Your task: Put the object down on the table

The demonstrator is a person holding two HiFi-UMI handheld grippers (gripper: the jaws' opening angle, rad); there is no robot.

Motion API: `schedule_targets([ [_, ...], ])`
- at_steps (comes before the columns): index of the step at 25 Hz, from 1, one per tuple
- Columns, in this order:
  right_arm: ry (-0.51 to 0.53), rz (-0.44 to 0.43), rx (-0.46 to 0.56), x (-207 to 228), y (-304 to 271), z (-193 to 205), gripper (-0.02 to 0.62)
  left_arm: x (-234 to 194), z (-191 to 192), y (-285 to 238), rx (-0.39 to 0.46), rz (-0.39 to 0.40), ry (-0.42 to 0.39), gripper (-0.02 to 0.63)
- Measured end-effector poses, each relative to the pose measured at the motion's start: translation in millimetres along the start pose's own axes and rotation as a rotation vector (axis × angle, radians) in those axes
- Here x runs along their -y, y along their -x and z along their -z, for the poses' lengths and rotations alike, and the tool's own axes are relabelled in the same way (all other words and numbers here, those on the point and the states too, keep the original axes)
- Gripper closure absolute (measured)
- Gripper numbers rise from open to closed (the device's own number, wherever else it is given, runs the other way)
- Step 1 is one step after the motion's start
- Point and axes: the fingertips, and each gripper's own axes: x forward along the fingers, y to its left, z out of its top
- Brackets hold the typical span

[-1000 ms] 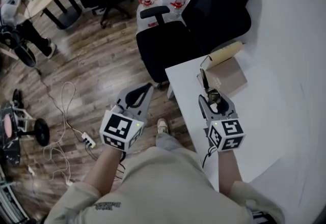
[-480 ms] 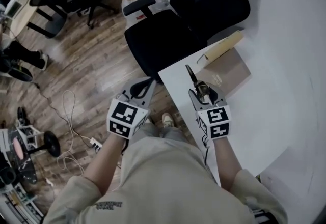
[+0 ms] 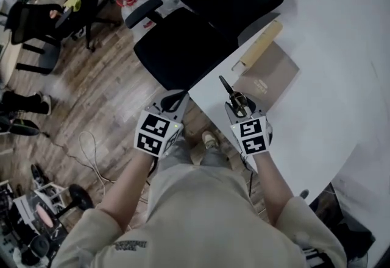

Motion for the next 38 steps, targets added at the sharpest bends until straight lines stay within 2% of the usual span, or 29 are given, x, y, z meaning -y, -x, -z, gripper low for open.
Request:
schedule_targets([
  [5, 0.004, 0.08, -0.059, -2, -24, 13, 0.364, -21, 9, -15, -0.034, 0.092, -0.034, 0.585],
  [13, 0.1, 0.189, -0.182, -2, -61, 46, 0.364, -39, 29, -46, -0.08, 0.197, -0.042, 0.584],
  [18, 0.153, 0.258, -0.216, 1, -74, 56, 0.364, -39, 39, -66, -0.107, 0.256, -0.056, 0.584],
  [23, 0.136, 0.309, -0.208, 4, -81, 59, 0.36, -36, 42, -84, -0.118, 0.3, -0.067, 0.584],
  [27, 0.061, 0.247, -0.228, -13, -86, 65, 0.316, -44, 44, -80, -0.122, 0.302, -0.019, 0.584],
  [33, -0.015, 0.182, -0.221, -27, -90, 63, 0.295, -47, 36, -76, -0.118, 0.319, -0.014, 0.584],
  [38, -0.076, 0.163, -0.202, -31, -86, 57, 0.295, -41, 36, -66, -0.129, 0.339, 0.007, 0.584],
])
